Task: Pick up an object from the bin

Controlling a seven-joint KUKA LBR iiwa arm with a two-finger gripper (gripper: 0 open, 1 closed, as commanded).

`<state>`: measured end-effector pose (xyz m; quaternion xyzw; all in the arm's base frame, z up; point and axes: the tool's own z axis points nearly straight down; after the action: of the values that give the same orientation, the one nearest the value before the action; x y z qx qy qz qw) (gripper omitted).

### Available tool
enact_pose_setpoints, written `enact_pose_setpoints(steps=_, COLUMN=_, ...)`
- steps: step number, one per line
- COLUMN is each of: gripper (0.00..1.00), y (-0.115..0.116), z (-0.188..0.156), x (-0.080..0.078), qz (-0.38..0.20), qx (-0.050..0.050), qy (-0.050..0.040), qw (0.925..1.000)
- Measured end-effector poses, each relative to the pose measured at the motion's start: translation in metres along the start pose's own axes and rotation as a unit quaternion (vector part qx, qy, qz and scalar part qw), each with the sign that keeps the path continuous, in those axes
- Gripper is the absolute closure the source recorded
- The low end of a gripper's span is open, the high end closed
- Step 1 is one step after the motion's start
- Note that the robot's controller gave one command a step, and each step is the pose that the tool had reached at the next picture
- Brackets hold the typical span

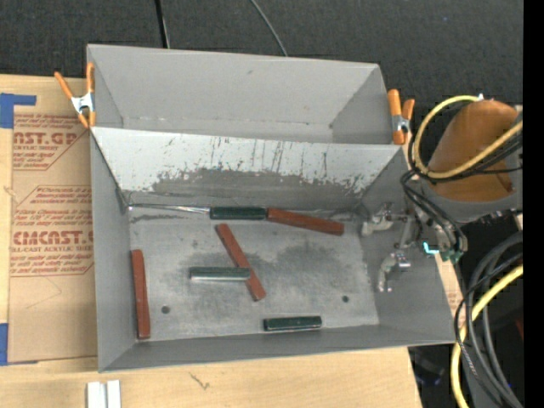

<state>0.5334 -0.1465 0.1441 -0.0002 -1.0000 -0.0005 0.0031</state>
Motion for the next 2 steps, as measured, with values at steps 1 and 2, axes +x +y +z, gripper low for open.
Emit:
enact_pose_setpoints(steps=1, gripper=0.0, y=0.0, z=-0.004, x=-0.002, qz=-0.001, qx=0.001, qy=-0.0037, qw=1.0)
enact_pose_setpoints(steps=2, gripper=0.0, y=0.019, z=0.029, x=-0.03, qz=0.069, qx=0.001, qy=-0.0087, qw=0.9976)
